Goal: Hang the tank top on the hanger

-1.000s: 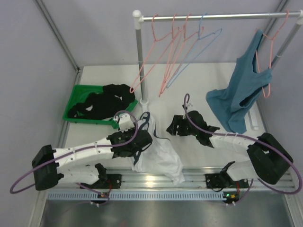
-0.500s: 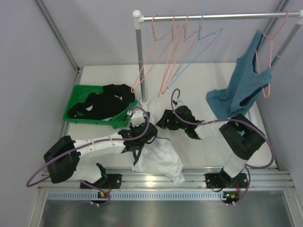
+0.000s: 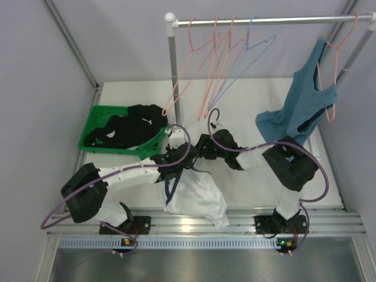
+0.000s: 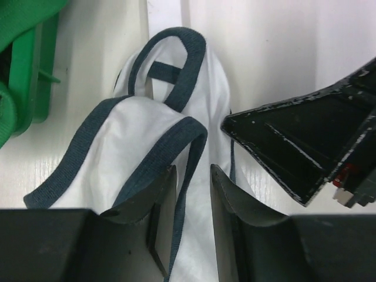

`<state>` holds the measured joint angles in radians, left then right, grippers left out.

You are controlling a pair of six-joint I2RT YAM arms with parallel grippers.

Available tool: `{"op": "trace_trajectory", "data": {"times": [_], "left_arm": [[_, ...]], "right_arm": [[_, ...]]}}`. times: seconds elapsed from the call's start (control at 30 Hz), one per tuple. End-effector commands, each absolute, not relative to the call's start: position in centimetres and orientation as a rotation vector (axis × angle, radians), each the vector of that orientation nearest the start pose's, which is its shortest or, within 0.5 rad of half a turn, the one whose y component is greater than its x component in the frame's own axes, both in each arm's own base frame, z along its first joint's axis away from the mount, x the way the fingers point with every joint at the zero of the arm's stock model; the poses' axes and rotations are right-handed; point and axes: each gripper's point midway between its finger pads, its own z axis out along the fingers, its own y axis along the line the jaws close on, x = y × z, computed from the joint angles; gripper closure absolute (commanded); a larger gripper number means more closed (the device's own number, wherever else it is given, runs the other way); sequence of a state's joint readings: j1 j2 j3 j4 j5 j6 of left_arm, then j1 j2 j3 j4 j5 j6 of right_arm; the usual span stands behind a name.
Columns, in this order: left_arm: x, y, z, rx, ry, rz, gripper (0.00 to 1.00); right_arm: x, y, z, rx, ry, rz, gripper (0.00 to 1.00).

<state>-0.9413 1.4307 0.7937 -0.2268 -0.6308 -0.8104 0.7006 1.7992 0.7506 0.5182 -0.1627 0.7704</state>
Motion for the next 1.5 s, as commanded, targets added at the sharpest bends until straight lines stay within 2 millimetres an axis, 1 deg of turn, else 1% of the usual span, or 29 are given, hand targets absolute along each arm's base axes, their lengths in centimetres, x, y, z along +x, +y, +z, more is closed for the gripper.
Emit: {"op": "trace_trajectory", "data": {"times": [0.0, 0.07, 0.1, 0.2, 0.3, 0.5, 0.63, 0.8, 0.9, 0.97, 1.0, 1.13, 1.17, 1.2, 1.23, 1.27, 1.33, 1.37, 1.43, 1.47], "left_arm": [[28.2, -24.8, 10.2, -0.094, 2.176, -0.217, 0.66], [28.3, -25.0, 10.1, -0.084, 2.182, -0.212, 0.66], [28.3, -24.9, 9.6, -0.08, 2.192, -0.194, 0.66], [28.5, -25.1, 10.0, -0.08, 2.185, -0.197, 0.67], [28.6, -24.8, 10.2, -0.08, 2.174, -0.188, 0.67], [29.2, -24.4, 9.2, -0.062, 2.195, -0.141, 0.67], [29.5, -24.1, 8.6, -0.053, 2.206, -0.112, 0.69], [29.6, -24.4, 7.7, -0.024, 2.218, -0.12, 0.69], [29.5, -24.7, 7.5, -0.016, 2.223, -0.137, 0.7], [29.6, -24.4, 7.5, -0.021, 2.217, -0.126, 0.71], [29.6, -24.3, 7.5, -0.021, 2.217, -0.118, 0.73], [29.5, -23.6, 7.6, -0.011, 2.215, -0.084, 0.87], [29.5, -23.5, 7.9, -0.018, 2.205, -0.086, 0.9], [29.3, -23.1, 7.7, -0.006, 2.208, -0.072, 0.92], [29.2, -22.9, 7.7, -0.007, 2.207, -0.068, 0.97], [29.2, -22.7, 7.7, -0.01, 2.204, -0.066, 0.99], [28.8, -22.3, 7.8, -0.013, 2.202, -0.069, 1.0], [28.6, -22.0, 8.1, -0.017, 2.197, -0.081, 1.0], [28.3, -21.8, 8.4, -0.024, 2.19, -0.092, 1.0], [28.2, -21.6, 9.0, -0.032, 2.177, -0.108, 1.0]], "right_arm": [[31.3, 34.9, 5.1, -0.051, 2.216, 1.059, 0.42], [31.2, 35.0, 5.1, -0.056, 2.218, 1.065, 0.43], [31.3, 35.1, 5.1, -0.057, 2.217, 1.067, 0.44], [31.3, 35.1, 5.3, -0.057, 2.216, 1.065, 0.45], [31.3, 35.0, 5.2, -0.063, 2.219, 1.058, 0.46], [31.3, 35.1, 5.4, -0.068, 2.219, 1.066, 0.49], [31.3, 35.2, 5.4, -0.064, 2.22, 1.07, 0.51], [31.3, 35.7, 5.8, -0.072, 2.213, 1.087, 0.55], [31.4, 35.9, 5.9, -0.076, 2.209, 1.086, 0.55], [31.4, 36.0, 6.0, -0.079, 2.207, 1.087, 0.57], [31.5, 36.1, 6.1, -0.081, 2.205, 1.09, 0.59], [31.4, 36.2, 5.9, -0.082, 2.207, 1.097, 0.66], [31.3, 36.3, 6.0, -0.082, 2.204, 1.103, 0.69], [31.4, 36.5, 6.0, -0.082, 2.202, 1.109, 0.7], [31.2, 36.6, 6.0, -0.085, 2.203, 1.113, 0.71], [31.2, 36.8, 6.1, -0.087, 2.201, 1.117, 0.71], [31.2, 36.9, 6.1, -0.09, 2.196, 1.12, 0.77], [31.1, 37.1, 6.3, -0.091, 2.191, 1.124, 0.81], [31.2, 37.1, 6.6, -0.089, 2.181, 1.127, 0.86], [31.2, 37.1, 6.7, -0.085, 2.177, 1.126, 0.91]]}}
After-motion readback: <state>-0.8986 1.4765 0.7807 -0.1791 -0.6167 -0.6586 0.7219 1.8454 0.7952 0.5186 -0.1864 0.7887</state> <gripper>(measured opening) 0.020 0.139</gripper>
